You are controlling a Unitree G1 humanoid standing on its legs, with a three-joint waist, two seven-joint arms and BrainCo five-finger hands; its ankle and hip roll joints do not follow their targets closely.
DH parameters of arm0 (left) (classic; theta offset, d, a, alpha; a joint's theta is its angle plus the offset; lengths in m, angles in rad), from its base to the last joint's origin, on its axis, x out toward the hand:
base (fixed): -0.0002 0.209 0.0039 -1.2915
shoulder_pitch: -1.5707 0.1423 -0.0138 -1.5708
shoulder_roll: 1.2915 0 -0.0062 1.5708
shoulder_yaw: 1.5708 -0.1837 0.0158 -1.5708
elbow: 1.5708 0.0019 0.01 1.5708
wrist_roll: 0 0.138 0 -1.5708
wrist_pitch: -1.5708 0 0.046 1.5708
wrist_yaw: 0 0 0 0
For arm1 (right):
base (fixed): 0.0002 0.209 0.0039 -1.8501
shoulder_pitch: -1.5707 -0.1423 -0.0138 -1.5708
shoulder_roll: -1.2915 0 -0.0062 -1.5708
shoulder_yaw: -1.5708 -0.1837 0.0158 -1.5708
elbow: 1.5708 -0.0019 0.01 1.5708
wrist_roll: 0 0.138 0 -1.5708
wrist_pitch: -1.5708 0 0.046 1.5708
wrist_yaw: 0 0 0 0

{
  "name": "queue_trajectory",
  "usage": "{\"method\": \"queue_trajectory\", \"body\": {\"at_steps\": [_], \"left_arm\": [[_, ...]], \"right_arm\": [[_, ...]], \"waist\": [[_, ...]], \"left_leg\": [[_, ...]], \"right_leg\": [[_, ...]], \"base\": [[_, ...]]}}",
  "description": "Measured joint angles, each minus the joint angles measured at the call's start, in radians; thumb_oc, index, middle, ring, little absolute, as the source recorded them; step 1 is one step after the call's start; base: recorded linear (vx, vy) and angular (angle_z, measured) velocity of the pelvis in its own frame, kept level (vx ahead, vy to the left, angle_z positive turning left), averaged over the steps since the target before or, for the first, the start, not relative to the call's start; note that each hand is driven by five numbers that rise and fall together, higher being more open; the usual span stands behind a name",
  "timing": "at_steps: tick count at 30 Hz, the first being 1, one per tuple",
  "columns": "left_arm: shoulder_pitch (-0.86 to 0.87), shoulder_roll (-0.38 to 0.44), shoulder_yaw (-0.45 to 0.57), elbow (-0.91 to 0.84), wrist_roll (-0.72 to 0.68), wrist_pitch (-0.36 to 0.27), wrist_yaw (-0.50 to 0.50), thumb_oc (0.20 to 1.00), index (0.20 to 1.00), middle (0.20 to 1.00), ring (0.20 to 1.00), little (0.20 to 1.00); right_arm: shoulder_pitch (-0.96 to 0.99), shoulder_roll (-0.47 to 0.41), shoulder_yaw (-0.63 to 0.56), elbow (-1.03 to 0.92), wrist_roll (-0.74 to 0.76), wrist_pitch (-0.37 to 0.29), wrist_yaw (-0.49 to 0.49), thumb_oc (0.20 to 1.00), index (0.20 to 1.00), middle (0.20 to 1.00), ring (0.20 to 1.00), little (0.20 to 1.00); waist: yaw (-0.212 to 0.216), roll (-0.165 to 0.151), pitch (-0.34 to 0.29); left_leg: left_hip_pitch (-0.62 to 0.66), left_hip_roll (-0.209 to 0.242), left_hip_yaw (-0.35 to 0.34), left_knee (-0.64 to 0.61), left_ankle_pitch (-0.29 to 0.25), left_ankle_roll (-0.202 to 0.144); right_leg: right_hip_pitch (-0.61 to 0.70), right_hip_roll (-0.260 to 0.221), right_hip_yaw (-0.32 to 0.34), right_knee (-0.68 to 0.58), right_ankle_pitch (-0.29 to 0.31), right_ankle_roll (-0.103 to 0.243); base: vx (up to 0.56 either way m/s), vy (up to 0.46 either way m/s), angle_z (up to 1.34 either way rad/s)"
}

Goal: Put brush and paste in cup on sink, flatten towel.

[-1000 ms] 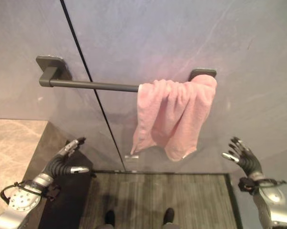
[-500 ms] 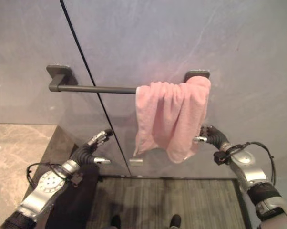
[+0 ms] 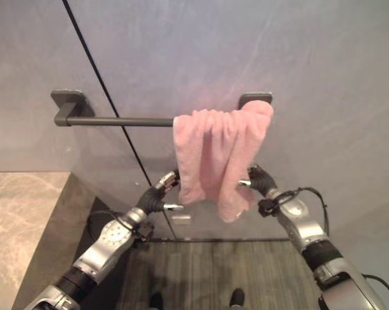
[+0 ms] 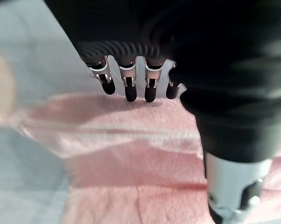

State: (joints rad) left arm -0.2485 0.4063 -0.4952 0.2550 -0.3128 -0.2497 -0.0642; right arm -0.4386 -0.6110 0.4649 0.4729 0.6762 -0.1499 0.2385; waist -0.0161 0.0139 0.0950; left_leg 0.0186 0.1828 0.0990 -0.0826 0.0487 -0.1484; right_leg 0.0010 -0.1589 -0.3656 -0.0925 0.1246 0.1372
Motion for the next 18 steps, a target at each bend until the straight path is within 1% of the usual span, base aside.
{"method": "queue_trajectory", "body": {"at_steps": [3, 4, 5, 6, 7, 12, 13, 15, 18], "left_arm": [[-0.008, -0.013, -0.002, 0.020, 0.001, 0.007, 0.013, 1.000, 1.000, 1.000, 1.000, 1.000], [-0.014, -0.024, -0.002, 0.032, 0.003, 0.010, 0.019, 0.689, 0.689, 0.689, 0.689, 0.689], [-0.023, -0.030, -0.003, 0.047, 0.009, 0.014, 0.021, 0.294, 0.294, 0.294, 0.294, 0.294], [-0.026, -0.030, -0.004, 0.049, 0.009, 0.015, 0.022, 0.200, 0.200, 0.200, 0.200, 0.200], [-0.026, -0.029, -0.003, 0.049, 0.009, 0.015, 0.025, 0.200, 0.200, 0.200, 0.200, 0.200], [-0.008, -0.024, 0.012, 0.049, 0.009, 0.021, 0.049, 0.200, 0.200, 0.200, 0.200, 0.200], [0.001, -0.022, 0.014, 0.050, 0.008, 0.022, 0.055, 0.200, 0.200, 0.200, 0.200, 0.200], [0.014, -0.021, 0.021, 0.050, 0.008, 0.023, 0.060, 0.200, 0.200, 0.200, 0.200, 0.200], [0.023, -0.019, 0.027, 0.047, 0.007, 0.024, 0.060, 0.200, 0.200, 0.200, 0.200, 0.200]], "right_arm": [[-0.002, 0.009, 0.000, -0.001, 0.000, 0.000, -0.006, 1.000, 1.000, 1.000, 1.000, 1.000], [-0.002, 0.013, 0.000, -0.001, 0.000, 0.000, -0.011, 1.000, 1.000, 1.000, 1.000, 1.000], [-0.002, 0.021, 0.001, -0.001, 0.000, 0.000, -0.018, 0.931, 0.931, 0.931, 0.931, 0.931], [-0.002, 0.025, 0.001, -0.001, 0.000, 0.000, -0.020, 0.536, 0.536, 0.536, 0.536, 0.536], [-0.002, 0.026, 0.001, -0.001, -0.001, 0.000, -0.021, 0.206, 0.206, 0.206, 0.206, 0.206], [0.000, 0.035, -0.001, -0.001, -0.003, 0.000, -0.045, 0.200, 0.200, 0.200, 0.200, 0.200], [0.005, 0.045, -0.001, -0.001, -0.003, 0.000, -0.045, 0.200, 0.200, 0.200, 0.200, 0.200], [0.011, 0.063, -0.009, -0.001, -0.003, 0.000, -0.056, 0.200, 0.200, 0.200, 0.200, 0.200], [0.027, 0.071, -0.043, -0.017, -0.003, 0.000, -0.073, 0.200, 0.200, 0.200, 0.200, 0.200]], "waist": [[0.000, -0.001, 0.000], [0.000, -0.002, -0.001], [-0.001, -0.003, -0.001], [-0.001, -0.004, -0.001], [-0.001, -0.005, -0.002], [0.001, -0.027, -0.012], [0.001, -0.036, -0.017], [0.002, -0.044, -0.022], [0.006, -0.048, -0.025]], "left_leg": [[0.002, 0.002, 0.002, -0.002, 0.000, 0.000], [0.004, 0.002, 0.005, -0.004, 0.000, 0.000], [0.006, 0.003, 0.008, -0.004, 0.000, 0.000], [0.008, 0.004, 0.010, -0.004, 0.000, 0.000], [0.009, 0.004, 0.012, -0.005, 0.000, 0.000], [0.016, 0.011, 0.019, -0.005, 0.000, 0.000], [0.016, 0.012, 0.019, -0.005, 0.000, 0.000], [0.020, 0.013, 0.023, -0.005, 0.000, 0.000], [0.023, 0.014, 0.022, -0.005, 0.000, 0.000]], "right_leg": [[-0.001, 0.003, 0.001, 0.006, 0.001, -0.002], [0.000, 0.003, 0.003, 0.006, 0.002, -0.002], [-0.001, 0.004, 0.005, 0.006, 0.002, -0.002], [0.000, 0.004, 0.007, 0.006, 0.002, -0.002], [0.000, 0.005, 0.008, 0.006, 0.002, -0.002], [0.001, 0.011, 0.015, 0.006, 0.002, -0.003], [0.001, 0.013, 0.017, 0.006, 0.002, -0.003], [0.002, 0.014, 0.021, 0.006, 0.003, -0.005], [0.005, 0.015, 0.021, 0.006, 0.005, -0.006]], "base": [[0.00, 0.000, -0.01], [0.00, -0.001, -0.05], [0.00, 0.003, -0.07], [0.00, 0.002, -0.06], [0.00, 0.004, -0.07], [0.00, 0.010, -0.04], [0.00, 0.000, 0.00], [0.00, 0.011, -0.05], [0.00, 0.000, 0.00]]}}
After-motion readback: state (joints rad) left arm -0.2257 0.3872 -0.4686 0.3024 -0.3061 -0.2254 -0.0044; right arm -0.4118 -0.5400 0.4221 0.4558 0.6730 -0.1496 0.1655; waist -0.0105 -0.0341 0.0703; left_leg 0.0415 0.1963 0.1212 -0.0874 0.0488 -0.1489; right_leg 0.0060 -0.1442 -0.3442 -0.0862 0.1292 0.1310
